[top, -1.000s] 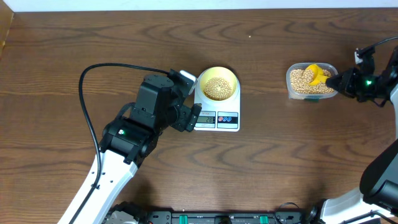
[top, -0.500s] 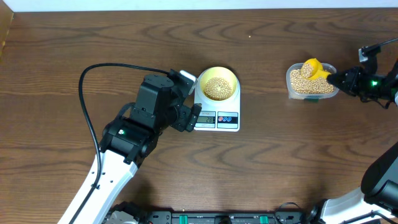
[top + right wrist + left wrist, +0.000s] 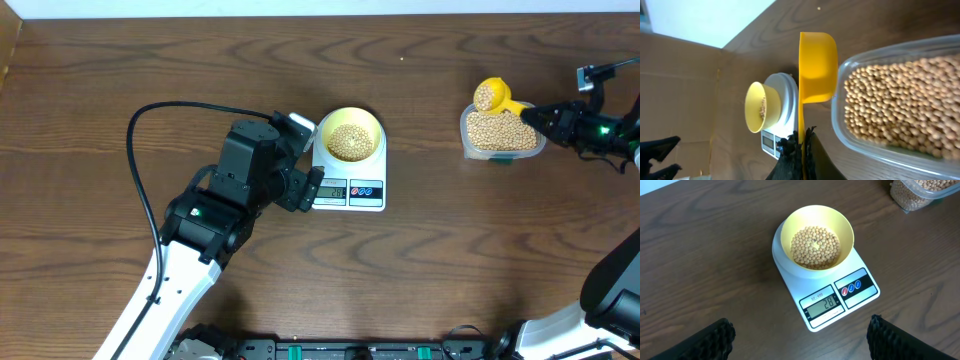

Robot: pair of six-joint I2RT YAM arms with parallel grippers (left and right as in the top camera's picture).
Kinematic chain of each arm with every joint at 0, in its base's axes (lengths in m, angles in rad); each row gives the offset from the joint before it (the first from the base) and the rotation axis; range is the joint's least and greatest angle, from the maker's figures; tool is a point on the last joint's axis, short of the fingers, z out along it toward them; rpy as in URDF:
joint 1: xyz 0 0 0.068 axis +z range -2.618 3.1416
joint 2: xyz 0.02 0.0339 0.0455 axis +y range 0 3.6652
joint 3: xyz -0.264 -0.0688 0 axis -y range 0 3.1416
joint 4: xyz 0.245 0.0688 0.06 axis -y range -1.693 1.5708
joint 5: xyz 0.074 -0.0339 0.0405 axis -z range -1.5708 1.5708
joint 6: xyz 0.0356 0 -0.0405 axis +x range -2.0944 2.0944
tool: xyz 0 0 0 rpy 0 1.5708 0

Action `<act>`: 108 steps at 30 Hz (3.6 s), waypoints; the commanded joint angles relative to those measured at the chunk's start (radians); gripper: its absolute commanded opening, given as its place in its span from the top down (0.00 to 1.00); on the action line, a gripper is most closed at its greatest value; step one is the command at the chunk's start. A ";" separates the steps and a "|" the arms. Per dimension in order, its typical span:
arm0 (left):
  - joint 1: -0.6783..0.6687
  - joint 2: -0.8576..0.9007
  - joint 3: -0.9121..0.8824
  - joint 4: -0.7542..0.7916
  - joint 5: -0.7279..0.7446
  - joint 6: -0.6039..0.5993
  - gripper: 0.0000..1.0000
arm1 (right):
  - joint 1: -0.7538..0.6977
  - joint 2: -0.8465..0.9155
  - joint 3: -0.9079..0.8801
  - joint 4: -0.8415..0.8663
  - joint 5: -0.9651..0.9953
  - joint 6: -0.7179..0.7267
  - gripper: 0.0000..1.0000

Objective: Scoop item into bowl and weigh 50g on scale
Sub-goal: 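Lower the scoop into the soybean tub with the right gripper and scoop beans, then carry the filled scoop with the right gripper over the yellow bowl, then tilt the scoop with the right gripper to pour beans into the bowl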

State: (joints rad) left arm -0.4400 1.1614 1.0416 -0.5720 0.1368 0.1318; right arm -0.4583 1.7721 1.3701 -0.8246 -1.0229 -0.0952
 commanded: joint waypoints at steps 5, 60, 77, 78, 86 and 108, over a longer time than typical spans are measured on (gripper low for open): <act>0.002 0.002 -0.002 0.001 0.010 0.003 0.13 | 0.058 0.009 -0.006 0.006 -0.061 -0.006 0.99; 0.002 0.002 -0.002 0.001 0.010 0.003 0.13 | 0.520 0.009 -0.006 0.267 -0.011 -0.124 0.99; 0.002 0.002 -0.002 0.001 0.010 0.003 0.13 | 0.535 0.009 -0.006 0.267 0.053 -0.344 0.99; 0.002 0.002 -0.002 0.001 0.009 0.003 0.13 | 0.537 0.009 -0.006 0.267 0.053 -0.359 0.99; 0.002 0.002 -0.002 0.001 0.009 0.003 0.13 | 0.555 0.009 -0.006 0.266 0.061 -0.438 0.99; 0.002 0.002 -0.002 0.000 0.010 0.003 0.14 | 0.558 0.009 -0.011 0.253 0.100 -0.781 0.99</act>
State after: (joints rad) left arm -0.4400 1.1614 1.0416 -0.5720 0.1368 0.1318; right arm 0.0940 1.7721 1.3655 -0.5709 -0.9081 -0.7437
